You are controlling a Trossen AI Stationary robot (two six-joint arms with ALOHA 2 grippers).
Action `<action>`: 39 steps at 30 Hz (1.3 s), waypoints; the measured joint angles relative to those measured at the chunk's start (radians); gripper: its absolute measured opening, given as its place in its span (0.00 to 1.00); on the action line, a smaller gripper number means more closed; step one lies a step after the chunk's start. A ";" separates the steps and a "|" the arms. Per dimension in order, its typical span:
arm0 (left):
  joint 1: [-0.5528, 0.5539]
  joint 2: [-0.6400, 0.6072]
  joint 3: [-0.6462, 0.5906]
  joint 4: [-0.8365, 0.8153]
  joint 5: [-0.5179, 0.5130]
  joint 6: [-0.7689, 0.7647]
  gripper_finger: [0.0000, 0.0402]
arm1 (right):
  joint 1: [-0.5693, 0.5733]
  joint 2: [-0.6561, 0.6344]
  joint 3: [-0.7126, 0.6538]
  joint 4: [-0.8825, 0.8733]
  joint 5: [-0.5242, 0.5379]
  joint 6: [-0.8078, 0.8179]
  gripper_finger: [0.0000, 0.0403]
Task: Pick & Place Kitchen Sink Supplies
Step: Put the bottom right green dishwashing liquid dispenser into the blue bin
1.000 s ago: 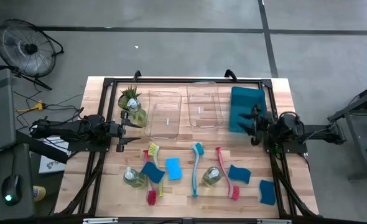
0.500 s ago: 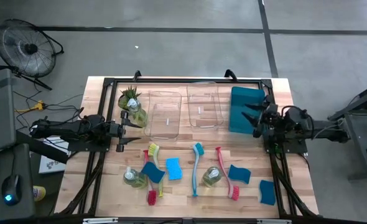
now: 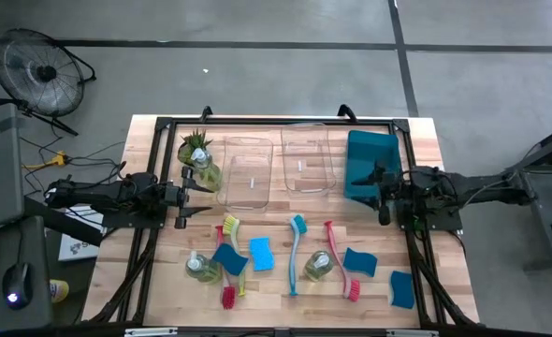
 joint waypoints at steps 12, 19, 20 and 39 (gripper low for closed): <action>0.000 0.000 0.000 0.000 0.000 0.000 0.53 | 0.108 0.138 0.000 0.034 -0.034 -0.003 0.49; 0.000 0.000 0.000 0.000 0.000 0.000 0.53 | 0.170 0.199 0.000 0.039 -0.045 0.039 0.49; 0.000 0.000 0.000 0.000 0.000 0.000 0.53 | 0.180 0.207 0.000 0.039 -0.046 0.052 0.49; 0.000 0.000 0.000 0.000 0.000 0.000 0.53 | 0.439 0.442 0.001 0.165 0.057 0.282 0.49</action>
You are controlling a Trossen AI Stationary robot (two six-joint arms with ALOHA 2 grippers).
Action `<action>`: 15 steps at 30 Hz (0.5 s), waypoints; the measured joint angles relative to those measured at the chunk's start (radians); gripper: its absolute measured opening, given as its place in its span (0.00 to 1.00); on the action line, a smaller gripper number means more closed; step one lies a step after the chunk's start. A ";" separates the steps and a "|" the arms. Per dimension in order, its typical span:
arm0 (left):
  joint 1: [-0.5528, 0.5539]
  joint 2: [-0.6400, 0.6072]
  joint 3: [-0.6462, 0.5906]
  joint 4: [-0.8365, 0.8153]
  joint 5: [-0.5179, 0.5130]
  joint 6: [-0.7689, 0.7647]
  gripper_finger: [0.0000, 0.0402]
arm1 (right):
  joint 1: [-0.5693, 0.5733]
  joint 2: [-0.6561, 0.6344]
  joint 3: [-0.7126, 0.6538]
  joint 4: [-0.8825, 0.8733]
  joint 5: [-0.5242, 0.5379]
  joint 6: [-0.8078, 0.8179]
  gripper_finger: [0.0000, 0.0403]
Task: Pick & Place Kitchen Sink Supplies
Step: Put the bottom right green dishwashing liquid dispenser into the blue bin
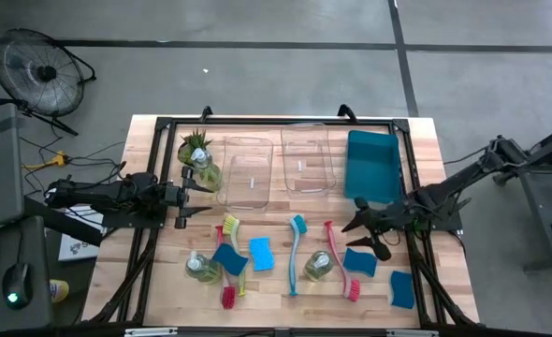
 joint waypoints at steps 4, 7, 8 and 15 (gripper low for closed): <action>0.000 0.000 0.000 0.000 0.000 0.000 0.53 | 0.067 0.065 0.000 0.051 0.072 0.062 0.49; 0.000 0.000 0.000 0.000 0.000 0.000 0.53 | 0.123 0.119 0.000 0.115 0.108 0.092 0.49; 0.000 0.000 0.000 0.000 0.000 0.000 0.53 | 0.143 0.137 0.000 0.135 0.130 0.098 0.49; 0.000 0.000 0.000 0.000 0.000 0.000 0.53 | 0.261 0.250 0.000 0.252 0.309 0.101 0.49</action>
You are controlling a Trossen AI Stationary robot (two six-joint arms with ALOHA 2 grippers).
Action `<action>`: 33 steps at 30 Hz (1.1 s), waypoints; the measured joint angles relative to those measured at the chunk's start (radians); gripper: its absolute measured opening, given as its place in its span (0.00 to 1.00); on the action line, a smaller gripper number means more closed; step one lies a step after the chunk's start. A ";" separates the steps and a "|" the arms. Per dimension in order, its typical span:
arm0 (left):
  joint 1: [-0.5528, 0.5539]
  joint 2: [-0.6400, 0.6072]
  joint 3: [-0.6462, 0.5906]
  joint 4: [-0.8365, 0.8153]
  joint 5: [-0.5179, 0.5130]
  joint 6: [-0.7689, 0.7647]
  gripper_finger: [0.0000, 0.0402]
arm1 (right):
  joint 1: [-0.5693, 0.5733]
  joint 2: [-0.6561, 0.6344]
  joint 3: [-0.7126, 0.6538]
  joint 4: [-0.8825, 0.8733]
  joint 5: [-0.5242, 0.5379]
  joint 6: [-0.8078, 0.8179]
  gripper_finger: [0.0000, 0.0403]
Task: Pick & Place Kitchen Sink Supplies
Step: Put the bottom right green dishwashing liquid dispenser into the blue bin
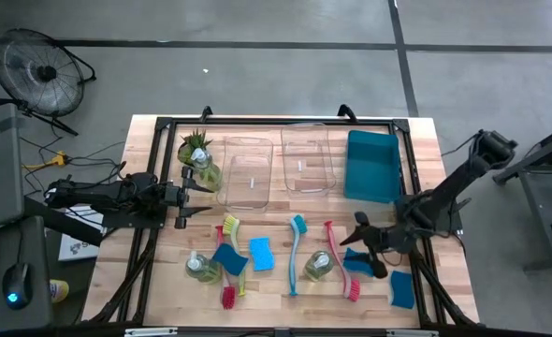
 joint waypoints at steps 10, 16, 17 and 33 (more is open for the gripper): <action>0.000 0.000 0.000 0.000 0.000 0.000 0.53 | 0.109 0.121 0.000 0.154 0.160 0.015 0.49; 0.000 0.000 0.000 0.000 0.000 0.000 0.53 | 0.151 0.183 0.004 0.245 0.247 0.017 0.49; 0.000 0.000 0.000 0.000 0.000 0.000 0.53 | 0.156 0.195 0.004 0.258 0.263 0.018 0.49; 0.000 0.000 0.000 0.000 0.000 0.000 0.53 | 0.166 0.378 0.146 0.295 0.262 -0.015 0.49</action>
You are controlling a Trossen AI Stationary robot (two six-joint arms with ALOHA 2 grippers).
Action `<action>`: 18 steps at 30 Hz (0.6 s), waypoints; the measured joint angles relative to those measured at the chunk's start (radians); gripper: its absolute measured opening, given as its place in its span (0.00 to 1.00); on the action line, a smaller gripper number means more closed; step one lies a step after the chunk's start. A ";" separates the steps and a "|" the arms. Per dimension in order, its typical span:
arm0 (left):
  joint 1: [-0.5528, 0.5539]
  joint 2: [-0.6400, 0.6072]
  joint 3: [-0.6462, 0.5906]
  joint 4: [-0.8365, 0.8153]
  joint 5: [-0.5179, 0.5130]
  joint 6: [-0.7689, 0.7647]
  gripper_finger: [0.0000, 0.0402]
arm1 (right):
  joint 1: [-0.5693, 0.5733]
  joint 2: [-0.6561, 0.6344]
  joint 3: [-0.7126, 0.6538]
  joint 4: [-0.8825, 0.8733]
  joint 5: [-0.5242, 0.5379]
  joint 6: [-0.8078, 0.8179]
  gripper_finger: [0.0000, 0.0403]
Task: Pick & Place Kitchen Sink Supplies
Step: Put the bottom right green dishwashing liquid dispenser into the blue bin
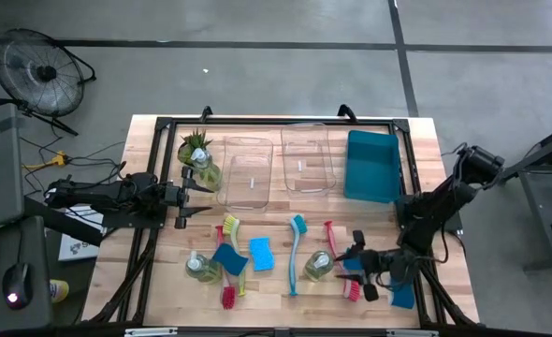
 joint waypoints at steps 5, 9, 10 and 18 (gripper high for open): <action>0.000 0.000 0.000 0.000 0.000 0.000 0.53 | -0.005 0.051 0.041 -0.001 0.005 -0.015 0.49; 0.000 0.000 0.000 0.000 0.000 0.000 0.53 | -0.018 0.072 0.062 -0.025 0.057 -0.021 0.49; 0.000 0.000 0.000 0.000 0.000 0.000 0.53 | -0.021 0.074 0.066 -0.033 0.076 -0.022 0.49; 0.000 0.000 0.000 0.000 0.000 0.000 0.53 | -0.022 0.074 0.069 -0.067 0.103 0.004 0.49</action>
